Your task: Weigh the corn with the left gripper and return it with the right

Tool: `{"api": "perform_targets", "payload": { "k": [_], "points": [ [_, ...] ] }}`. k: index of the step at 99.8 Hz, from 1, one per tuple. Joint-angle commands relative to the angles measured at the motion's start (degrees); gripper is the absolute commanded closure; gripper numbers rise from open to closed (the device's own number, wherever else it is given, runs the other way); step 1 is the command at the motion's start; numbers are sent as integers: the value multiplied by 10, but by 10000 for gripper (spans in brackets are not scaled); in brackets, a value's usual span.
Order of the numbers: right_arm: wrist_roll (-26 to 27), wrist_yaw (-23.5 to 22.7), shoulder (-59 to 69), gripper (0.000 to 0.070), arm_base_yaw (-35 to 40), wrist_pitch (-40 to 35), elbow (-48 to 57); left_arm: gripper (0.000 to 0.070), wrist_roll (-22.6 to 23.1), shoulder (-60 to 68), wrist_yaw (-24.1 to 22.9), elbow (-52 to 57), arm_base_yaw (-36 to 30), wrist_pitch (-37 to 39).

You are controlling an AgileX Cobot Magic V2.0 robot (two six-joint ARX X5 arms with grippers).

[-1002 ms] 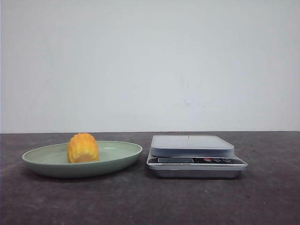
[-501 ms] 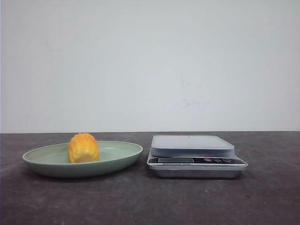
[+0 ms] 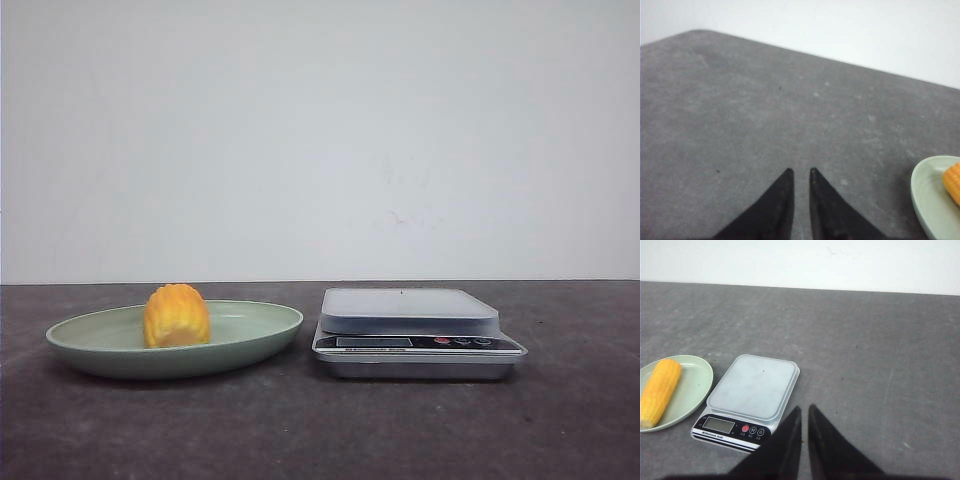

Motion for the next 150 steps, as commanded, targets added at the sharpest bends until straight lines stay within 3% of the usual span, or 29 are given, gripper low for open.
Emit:
{"api": "perform_targets", "payload": {
  "k": [1, 78, 86, 100, 113, 150],
  "points": [
    [9, 0, 1, 684, 3, 6, 8, 672, 0, 0, -2, -9, 0, 9],
    [8, 0, 1, 684, 3, 6, 8, 672, 0, 0, -2, -8, 0, 8],
    [-33, 16, -5, 684, -3, 7, 7, 673, 0, 0, -2, -8, 0, 8],
    [-103, 14, -39, 684, -73, 112, -43, 673, 0, 0, -2, -8, 0, 8],
    [-135, -6, -103, 683, -144, 231, -150, 673, 0, 0, -2, -8, 0, 8],
    [-132, -6, -202, 684, -201, 380, -422, 672, 0, 0, -2, -8, 0, 8]
  ]
}}
